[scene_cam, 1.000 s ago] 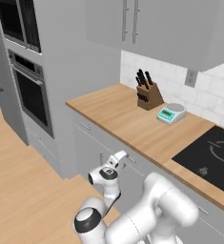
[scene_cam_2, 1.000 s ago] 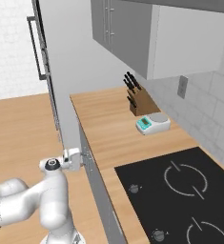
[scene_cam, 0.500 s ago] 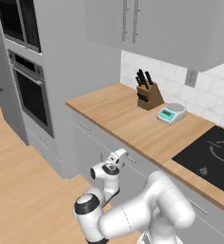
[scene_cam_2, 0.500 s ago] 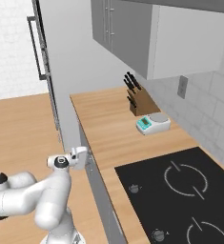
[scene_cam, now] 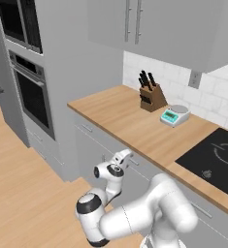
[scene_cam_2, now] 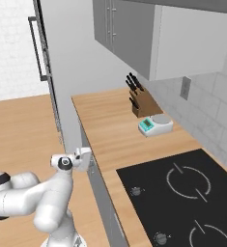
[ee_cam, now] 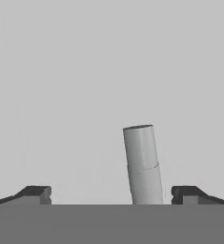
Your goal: Take a straw from the drawer in front and place it inside the glass cup on the dining counter.
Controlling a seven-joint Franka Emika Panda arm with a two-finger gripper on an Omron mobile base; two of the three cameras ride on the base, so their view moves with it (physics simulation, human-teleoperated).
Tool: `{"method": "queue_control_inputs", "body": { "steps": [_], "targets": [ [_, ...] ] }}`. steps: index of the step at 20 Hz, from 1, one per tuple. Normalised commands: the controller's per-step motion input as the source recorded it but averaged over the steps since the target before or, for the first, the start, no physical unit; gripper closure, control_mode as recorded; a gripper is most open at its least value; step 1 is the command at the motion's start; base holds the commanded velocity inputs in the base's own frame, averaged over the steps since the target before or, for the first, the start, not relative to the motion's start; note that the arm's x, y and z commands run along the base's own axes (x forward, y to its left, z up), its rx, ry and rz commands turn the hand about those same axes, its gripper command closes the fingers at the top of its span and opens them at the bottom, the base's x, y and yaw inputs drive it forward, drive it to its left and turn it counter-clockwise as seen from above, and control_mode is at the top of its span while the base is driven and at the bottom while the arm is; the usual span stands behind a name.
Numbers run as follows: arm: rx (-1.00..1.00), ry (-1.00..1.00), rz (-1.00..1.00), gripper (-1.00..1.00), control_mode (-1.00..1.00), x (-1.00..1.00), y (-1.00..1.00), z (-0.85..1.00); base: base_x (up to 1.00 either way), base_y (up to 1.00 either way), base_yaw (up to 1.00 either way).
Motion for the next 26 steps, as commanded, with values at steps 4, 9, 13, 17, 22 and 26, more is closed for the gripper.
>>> {"method": "queue_control_inputs", "body": {
  "steps": [4, 9, 13, 17, 22, 26],
  "targets": [
    [0.00, -0.05, 0.00, -1.00, -1.00, -0.03, -0.39, 0.00, 0.00, 0.00, 0.00],
    [0.00, -0.01, 0.00, 1.00, -1.00, 0.00, -0.22, -0.05, 0.00, 0.00, 0.00],
    [0.00, 0.00, 0.00, 1.00, -1.00, -0.07, 0.00, -0.02, 0.00, 0.00, 0.00],
    [0.00, -0.01, 0.00, 1.00, -1.00, -0.34, 0.17, 0.00, 0.00, 0.00, 0.00],
    [0.00, 0.00, 0.04, 1.00, -1.00, -0.60, 0.74, 0.00, 0.00, 0.00, 0.00],
    [0.00, 0.02, 0.07, 1.00, -1.00, -0.57, 1.00, 0.00, 0.00, 0.00, 0.00]
  ]
}}
